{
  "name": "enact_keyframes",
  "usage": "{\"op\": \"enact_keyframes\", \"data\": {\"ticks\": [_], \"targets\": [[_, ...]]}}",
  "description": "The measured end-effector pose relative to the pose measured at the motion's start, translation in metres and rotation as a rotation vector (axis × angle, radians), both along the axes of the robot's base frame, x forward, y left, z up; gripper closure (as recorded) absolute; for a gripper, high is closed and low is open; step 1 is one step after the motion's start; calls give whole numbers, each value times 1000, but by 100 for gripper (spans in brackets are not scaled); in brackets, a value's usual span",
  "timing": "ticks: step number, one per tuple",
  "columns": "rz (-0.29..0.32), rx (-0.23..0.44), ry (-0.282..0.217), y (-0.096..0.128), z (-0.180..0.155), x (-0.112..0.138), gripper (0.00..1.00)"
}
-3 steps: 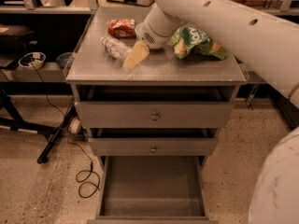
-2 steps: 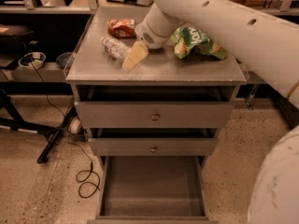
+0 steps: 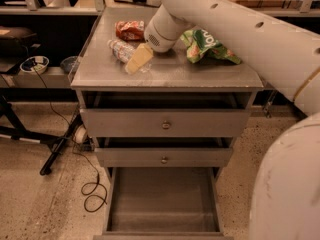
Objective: Place water bottle into bottom drawer
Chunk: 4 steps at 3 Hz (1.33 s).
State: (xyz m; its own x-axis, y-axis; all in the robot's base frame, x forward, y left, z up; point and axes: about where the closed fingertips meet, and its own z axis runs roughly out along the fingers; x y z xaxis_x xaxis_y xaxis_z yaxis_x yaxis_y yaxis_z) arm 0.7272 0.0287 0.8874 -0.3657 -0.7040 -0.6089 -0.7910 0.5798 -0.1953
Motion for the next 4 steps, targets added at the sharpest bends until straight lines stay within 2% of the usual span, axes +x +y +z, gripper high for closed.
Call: {"op": "enact_keyframes", "data": {"ticks": [2, 4], "targets": [[30, 41, 53, 22, -12, 11, 0], [50, 37, 105, 40, -28, 14, 0]]}}
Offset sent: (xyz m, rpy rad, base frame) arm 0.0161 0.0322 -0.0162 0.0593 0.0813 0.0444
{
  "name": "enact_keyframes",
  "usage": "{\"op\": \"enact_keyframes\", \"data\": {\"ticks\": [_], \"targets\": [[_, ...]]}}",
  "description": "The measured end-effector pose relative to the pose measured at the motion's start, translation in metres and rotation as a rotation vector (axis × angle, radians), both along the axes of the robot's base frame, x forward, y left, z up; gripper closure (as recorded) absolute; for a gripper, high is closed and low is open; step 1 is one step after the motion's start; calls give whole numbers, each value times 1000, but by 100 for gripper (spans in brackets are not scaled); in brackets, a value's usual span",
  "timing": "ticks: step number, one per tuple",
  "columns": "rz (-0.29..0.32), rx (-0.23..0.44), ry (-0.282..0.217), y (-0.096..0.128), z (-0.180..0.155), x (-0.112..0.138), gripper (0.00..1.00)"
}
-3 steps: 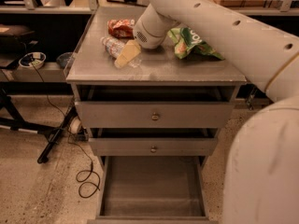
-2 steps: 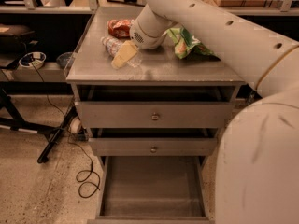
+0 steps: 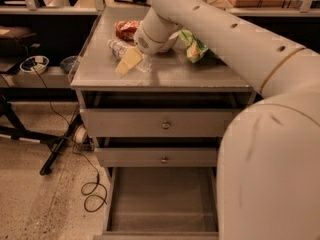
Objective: Place water bottle into bottom drawer
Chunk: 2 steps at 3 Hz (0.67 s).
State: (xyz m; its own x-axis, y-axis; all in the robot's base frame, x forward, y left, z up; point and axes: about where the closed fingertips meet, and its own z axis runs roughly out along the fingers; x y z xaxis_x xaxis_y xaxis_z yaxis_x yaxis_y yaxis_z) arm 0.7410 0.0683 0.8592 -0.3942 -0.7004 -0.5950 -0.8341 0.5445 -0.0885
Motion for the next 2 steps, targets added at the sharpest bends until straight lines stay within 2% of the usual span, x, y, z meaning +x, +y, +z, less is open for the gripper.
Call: {"op": "enact_keyframes", "data": {"ticks": [2], "targets": [[15, -10, 35, 13, -12, 1, 0]]}}
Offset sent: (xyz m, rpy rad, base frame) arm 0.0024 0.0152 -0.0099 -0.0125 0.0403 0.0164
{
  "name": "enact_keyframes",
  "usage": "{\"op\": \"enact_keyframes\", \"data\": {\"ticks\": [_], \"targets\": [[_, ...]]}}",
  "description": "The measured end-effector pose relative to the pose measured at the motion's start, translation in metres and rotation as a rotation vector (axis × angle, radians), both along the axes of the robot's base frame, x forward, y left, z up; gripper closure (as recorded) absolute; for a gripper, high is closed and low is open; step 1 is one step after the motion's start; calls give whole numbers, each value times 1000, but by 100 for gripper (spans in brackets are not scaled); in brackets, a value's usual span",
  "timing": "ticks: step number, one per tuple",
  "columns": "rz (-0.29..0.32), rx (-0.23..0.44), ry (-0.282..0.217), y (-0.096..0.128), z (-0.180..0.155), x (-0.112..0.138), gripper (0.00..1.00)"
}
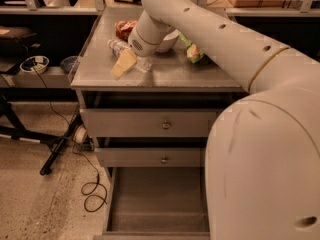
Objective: Place water bottle into bottom drawer
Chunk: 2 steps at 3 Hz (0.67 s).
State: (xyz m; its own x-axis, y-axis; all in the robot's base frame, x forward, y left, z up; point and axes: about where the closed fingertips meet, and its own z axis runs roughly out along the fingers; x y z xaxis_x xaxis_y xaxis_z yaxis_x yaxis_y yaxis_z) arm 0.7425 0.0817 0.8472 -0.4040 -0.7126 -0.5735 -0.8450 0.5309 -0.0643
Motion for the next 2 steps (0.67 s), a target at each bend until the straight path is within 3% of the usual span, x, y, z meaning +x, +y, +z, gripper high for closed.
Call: {"op": "enact_keyframes", "data": {"ticks": [2], "targets": [[0, 0, 0, 0, 0, 0, 42]]}}
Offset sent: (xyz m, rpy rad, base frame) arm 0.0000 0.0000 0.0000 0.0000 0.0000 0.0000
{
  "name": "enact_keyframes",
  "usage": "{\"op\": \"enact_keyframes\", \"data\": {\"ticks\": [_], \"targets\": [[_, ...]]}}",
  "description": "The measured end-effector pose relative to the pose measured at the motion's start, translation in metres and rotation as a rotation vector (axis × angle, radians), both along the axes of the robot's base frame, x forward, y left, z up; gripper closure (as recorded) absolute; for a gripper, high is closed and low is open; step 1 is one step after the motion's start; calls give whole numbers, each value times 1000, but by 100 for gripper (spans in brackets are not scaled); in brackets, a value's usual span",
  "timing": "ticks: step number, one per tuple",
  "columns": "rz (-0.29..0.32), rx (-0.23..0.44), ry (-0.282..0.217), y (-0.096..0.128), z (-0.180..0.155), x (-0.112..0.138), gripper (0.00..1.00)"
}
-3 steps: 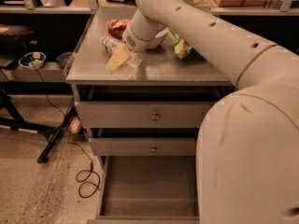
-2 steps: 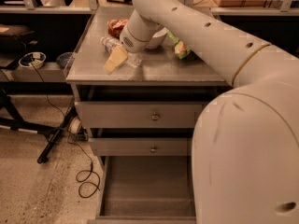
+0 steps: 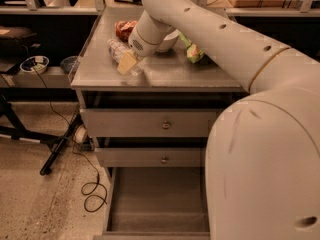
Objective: Place water bottle into bottom drawer
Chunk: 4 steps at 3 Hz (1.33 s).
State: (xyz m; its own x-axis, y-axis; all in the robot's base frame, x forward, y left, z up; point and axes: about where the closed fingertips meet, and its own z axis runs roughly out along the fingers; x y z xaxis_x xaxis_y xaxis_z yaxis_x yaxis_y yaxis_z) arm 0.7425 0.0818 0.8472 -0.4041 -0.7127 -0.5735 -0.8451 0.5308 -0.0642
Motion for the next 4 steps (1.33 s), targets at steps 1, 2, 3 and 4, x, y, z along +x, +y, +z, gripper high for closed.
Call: {"op": "enact_keyframes", "data": {"ticks": [1, 2, 3, 4], "targets": [[0, 0, 0, 0, 0, 0, 73], [0, 0, 0, 0, 0, 0, 96], [0, 0, 0, 0, 0, 0, 100], [61, 6, -37, 7, 2, -3, 100]]}}
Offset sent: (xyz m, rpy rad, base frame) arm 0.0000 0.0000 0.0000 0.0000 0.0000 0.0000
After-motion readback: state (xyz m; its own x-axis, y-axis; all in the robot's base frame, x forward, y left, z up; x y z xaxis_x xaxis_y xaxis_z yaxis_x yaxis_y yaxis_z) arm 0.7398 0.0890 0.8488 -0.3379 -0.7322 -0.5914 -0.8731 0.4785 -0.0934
